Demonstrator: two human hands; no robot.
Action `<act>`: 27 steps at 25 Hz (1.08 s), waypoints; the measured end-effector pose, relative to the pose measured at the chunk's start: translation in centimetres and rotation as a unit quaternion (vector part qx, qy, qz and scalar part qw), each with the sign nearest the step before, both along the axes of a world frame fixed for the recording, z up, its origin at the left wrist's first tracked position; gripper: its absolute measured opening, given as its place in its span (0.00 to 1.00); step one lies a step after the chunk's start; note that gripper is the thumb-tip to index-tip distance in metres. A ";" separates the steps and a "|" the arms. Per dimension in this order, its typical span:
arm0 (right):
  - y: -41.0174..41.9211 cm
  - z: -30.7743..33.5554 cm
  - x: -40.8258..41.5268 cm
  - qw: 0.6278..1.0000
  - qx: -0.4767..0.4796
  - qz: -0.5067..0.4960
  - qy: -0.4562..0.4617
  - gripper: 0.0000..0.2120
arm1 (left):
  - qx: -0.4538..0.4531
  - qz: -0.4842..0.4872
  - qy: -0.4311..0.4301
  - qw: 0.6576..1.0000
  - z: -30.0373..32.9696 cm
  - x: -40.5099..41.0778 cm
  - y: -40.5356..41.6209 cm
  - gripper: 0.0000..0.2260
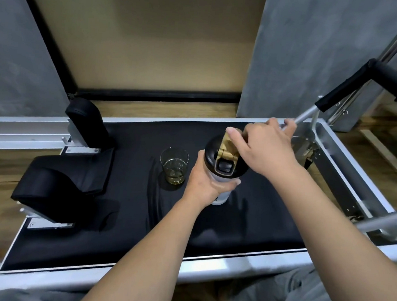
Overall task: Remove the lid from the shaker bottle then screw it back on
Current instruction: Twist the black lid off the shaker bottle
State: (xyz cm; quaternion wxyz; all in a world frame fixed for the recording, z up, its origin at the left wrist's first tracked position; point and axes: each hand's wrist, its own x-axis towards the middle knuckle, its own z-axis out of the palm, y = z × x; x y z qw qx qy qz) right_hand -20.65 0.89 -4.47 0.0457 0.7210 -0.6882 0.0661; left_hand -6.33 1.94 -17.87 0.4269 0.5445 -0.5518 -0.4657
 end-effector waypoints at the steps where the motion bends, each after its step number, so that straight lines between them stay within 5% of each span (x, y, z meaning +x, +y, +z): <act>1: -0.3 0.1 0.7 1.000 0.022 -0.004 0.009 0.35 | 0.002 -0.003 0.000 1.000 0.0 0.0 -0.1 0.39; 6: 0.5 -0.9 4.4 0.993 0.039 0.109 -0.029 0.34 | -0.006 -0.007 -0.054 0.999 -0.4 0.0 -0.4 0.40; 9: 1.7 -1.6 3.8 0.976 0.002 0.193 -0.100 0.22 | -0.068 -0.067 -0.036 0.995 0.2 0.3 -0.8 0.14; 11: 2.4 -2.2 2.3 0.965 -0.030 0.225 -0.132 0.19 | -0.021 -0.041 0.017 0.999 0.6 0.5 -1.0 0.12; 12: 2.6 -2.5 1.5 0.962 -0.043 0.227 -0.149 0.20 | -0.052 -0.037 -0.035 0.997 0.5 0.7 -0.7 0.14; 15: 2.9 -2.7 -0.1 0.965 -0.064 0.170 -0.192 0.24 | -0.034 -0.021 -0.049 0.998 -0.7 0.7 -0.5 0.36; 19: 2.0 -1.9 -0.5 0.988 -0.080 0.045 -0.128 0.25 | -0.021 -0.007 0.046 0.999 -0.5 0.1 -0.3 0.39; 23: 1.0 -0.3 1.7 0.996 -0.029 -0.070 0.043 0.41 | 0.000 -0.015 0.044 0.999 -0.2 0.1 -0.3 0.39; 27: 0.4 0.7 4.2 0.990 0.057 -0.121 0.047 0.53 | -0.005 -0.017 0.044 0.999 0.2 0.0 -0.6 0.36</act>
